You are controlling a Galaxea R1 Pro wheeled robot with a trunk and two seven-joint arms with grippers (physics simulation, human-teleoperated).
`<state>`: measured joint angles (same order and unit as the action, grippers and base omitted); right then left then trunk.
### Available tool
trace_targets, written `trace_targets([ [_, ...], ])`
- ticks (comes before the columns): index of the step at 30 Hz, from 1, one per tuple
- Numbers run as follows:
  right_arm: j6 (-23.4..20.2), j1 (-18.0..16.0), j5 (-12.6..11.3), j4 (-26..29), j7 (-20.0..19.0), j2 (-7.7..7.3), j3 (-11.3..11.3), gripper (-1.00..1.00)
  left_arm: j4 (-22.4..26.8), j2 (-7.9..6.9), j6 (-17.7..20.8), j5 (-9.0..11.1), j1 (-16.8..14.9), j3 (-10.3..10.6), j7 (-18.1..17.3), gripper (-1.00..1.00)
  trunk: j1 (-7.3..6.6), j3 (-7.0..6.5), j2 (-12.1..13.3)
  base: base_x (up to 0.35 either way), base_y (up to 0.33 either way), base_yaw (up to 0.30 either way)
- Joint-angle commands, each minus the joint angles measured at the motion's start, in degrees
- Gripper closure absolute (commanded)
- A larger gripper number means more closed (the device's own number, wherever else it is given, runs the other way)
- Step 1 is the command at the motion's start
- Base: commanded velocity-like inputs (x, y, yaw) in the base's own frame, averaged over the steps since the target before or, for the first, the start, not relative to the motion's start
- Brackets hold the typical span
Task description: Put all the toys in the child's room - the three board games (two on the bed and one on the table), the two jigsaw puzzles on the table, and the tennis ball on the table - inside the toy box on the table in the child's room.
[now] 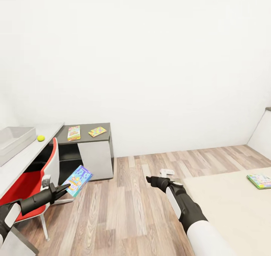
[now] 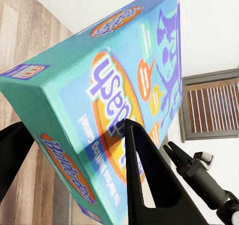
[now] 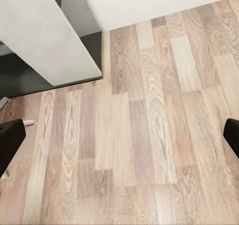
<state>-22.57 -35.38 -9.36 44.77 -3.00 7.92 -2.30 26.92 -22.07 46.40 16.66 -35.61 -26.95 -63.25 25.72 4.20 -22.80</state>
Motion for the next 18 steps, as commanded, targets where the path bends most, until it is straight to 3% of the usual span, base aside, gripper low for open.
trace_targets([
  [1,-0.3,0.0,-0.4,0.1,0.0,-0.02,0.0,-1.0,0.0,0.01,0.4,0.0,-0.1,-0.1,-0.1,1.0,0.06,0.1,-0.1,0.233,-0.187,0.265],
  [6,-0.2,0.0,-0.3,0.1,0.0,-0.08,0.0,-1.0,0.0,0.03,0.4,0.0,-0.1,-0.1,-0.1,1.0,0.06,-0.04,-0.1,0.115,-0.11,0.27],
  [18,-0.2,0.0,-0.5,0.1,0.0,-0.13,0.1,-1.0,0.0,0.08,0.4,0.1,-0.1,-0.1,-0.3,1.0,0.06,-0.73,-0.1,0.008,-0.008,0.237],
])
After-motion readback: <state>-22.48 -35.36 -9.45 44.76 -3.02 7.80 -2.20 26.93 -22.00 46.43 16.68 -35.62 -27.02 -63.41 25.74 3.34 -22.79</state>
